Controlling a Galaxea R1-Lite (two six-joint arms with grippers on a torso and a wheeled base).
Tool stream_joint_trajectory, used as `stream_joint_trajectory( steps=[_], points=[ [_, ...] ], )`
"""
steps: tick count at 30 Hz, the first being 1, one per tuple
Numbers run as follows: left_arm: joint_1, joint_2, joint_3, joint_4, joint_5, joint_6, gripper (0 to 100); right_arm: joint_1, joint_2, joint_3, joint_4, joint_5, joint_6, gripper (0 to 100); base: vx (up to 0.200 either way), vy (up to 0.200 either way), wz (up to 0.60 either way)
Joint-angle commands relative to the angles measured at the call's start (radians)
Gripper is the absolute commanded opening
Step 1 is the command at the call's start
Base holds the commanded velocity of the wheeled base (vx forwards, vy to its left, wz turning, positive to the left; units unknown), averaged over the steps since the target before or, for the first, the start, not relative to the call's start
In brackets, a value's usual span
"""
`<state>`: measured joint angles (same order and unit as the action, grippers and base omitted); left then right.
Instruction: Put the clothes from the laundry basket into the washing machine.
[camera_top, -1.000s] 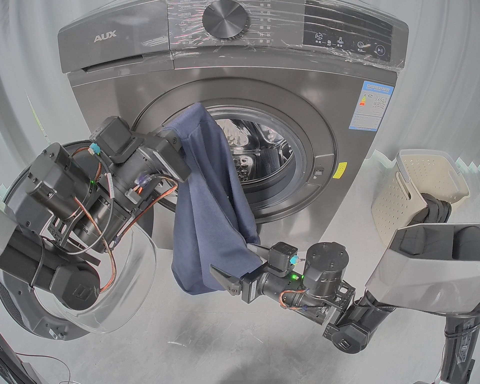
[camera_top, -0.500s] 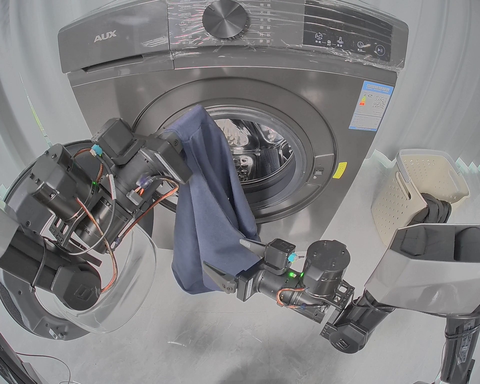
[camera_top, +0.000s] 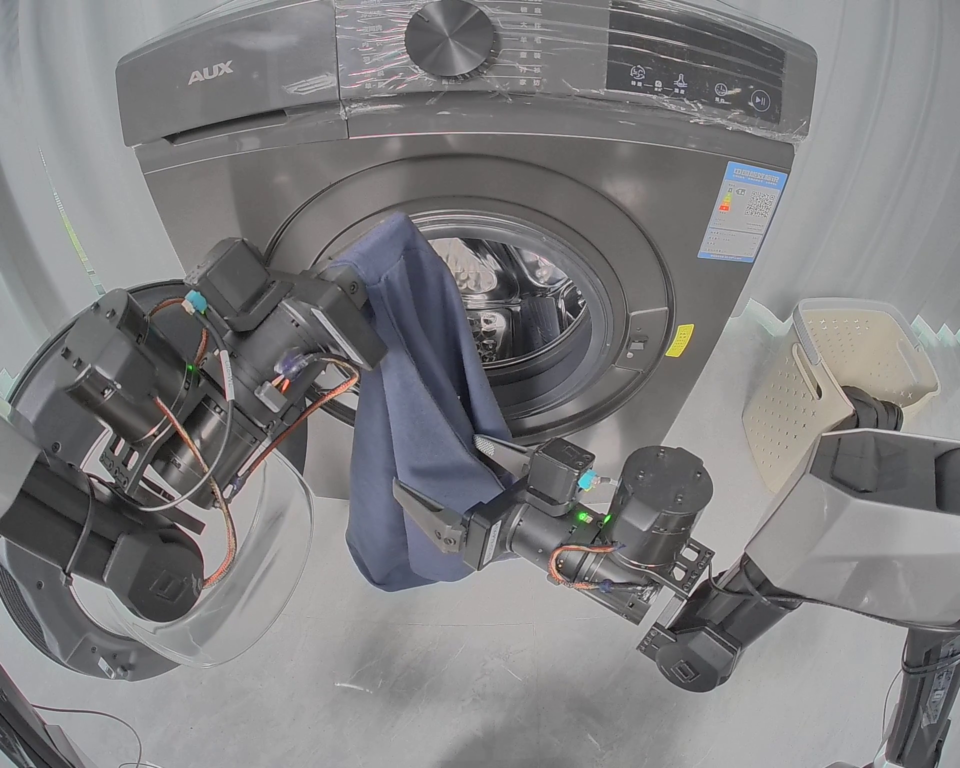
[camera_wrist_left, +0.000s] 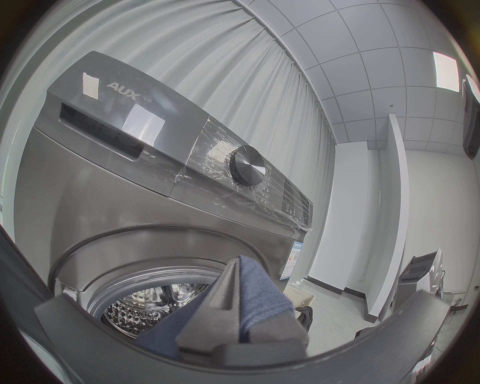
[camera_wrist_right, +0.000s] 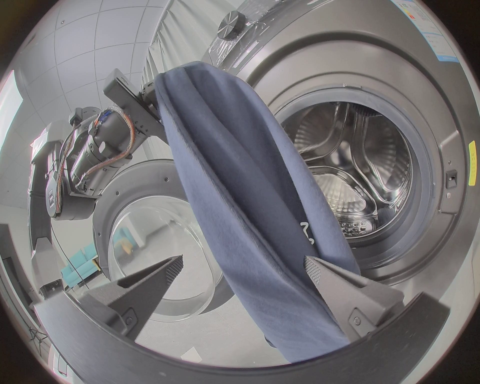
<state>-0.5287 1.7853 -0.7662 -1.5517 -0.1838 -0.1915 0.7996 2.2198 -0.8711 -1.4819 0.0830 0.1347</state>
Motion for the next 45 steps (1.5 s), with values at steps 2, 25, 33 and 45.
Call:
stream_joint_trajectory(
  steps=[2,25,33,45],
  points=[
    [0.0,0.002,0.001,-0.001,0.0,0.0,0,0.009,0.011,-0.002,-0.008,0.0,0.0,100,0.0,0.0,0.0],
    [0.026,-0.003,-0.058,0.001,0.027,-0.008,0,0.003,0.124,0.13,-0.057,0.014,0.01,100,0.0,0.0,0.0],
    [0.027,-0.006,-0.059,0.001,0.029,-0.008,0,0.006,0.126,0.153,-0.058,0.014,0.017,100,0.0,0.0,0.0],
    [0.036,-0.007,-0.061,0.001,0.029,-0.008,0,-0.014,0.127,0.153,-0.061,0.001,0.022,100,0.0,0.0,0.0]
  ],
)
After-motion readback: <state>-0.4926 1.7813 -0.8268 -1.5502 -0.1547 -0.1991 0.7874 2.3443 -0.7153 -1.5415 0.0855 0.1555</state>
